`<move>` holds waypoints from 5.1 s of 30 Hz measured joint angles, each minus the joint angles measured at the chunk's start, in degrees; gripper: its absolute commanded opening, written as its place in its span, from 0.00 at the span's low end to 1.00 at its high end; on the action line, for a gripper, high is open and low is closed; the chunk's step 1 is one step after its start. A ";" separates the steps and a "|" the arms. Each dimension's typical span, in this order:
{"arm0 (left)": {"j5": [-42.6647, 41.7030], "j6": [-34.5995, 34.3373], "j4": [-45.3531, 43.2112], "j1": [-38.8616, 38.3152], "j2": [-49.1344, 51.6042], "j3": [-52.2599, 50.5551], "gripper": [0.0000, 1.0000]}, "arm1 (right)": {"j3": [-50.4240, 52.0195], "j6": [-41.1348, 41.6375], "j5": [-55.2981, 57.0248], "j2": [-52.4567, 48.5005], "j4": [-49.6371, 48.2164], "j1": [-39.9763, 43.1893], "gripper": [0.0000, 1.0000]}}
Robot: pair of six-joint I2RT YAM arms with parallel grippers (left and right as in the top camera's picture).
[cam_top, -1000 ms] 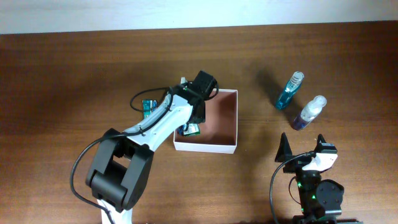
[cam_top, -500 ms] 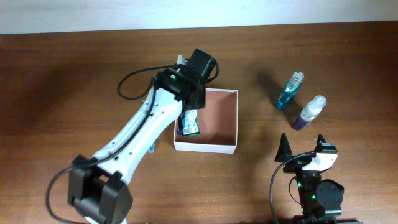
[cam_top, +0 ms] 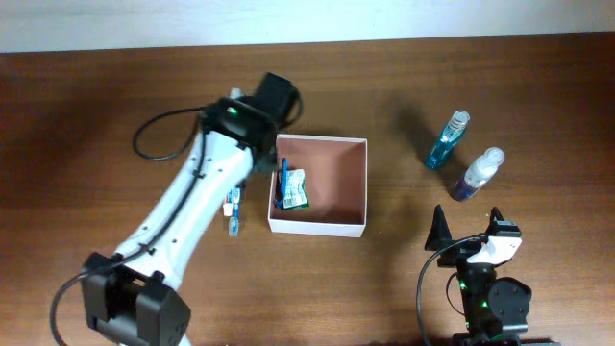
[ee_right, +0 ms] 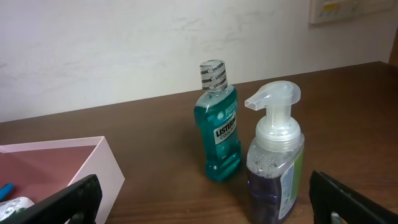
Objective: Pack container
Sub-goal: 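Release the razor inside the box near the left wall, then withdraw the left gripper over the Colgate toothpaste tube, then lower the left gripper and grasp the Colgate toothpaste tube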
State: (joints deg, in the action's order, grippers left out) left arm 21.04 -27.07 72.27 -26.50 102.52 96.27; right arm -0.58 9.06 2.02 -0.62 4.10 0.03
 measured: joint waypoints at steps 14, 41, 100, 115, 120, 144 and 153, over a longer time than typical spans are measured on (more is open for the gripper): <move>-17.79 9.35 -11.96 4.68 -0.09 -15.19 0.00 | 0.00 0.02 0.00 0.00 0.00 0.00 0.98; -31.19 12.68 -14.51 4.68 -0.09 -18.78 0.00 | 0.00 -0.02 0.00 0.00 0.00 0.00 0.98; -13.86 14.32 -25.22 17.99 6.67 -21.73 0.37 | 0.00 -0.02 0.00 0.00 0.00 0.00 0.98; -17.84 18.32 -25.57 17.94 6.67 -22.21 0.60 | 0.00 0.02 0.00 0.00 0.00 0.00 0.98; -17.88 18.32 -28.52 17.94 6.69 -24.85 0.60 | 0.00 -0.02 0.00 0.00 0.00 0.00 0.99; -18.05 16.76 -30.93 17.94 6.69 -27.54 0.45 | 0.00 0.00 0.00 0.00 0.00 0.00 0.98; -18.21 16.52 -31.61 17.94 6.69 -29.27 0.13 | 0.00 -0.02 0.00 0.00 0.00 0.00 0.98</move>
State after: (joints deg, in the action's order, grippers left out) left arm 2.83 -10.55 40.66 -8.56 109.21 67.00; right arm -0.58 9.04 2.02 -0.62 4.10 0.03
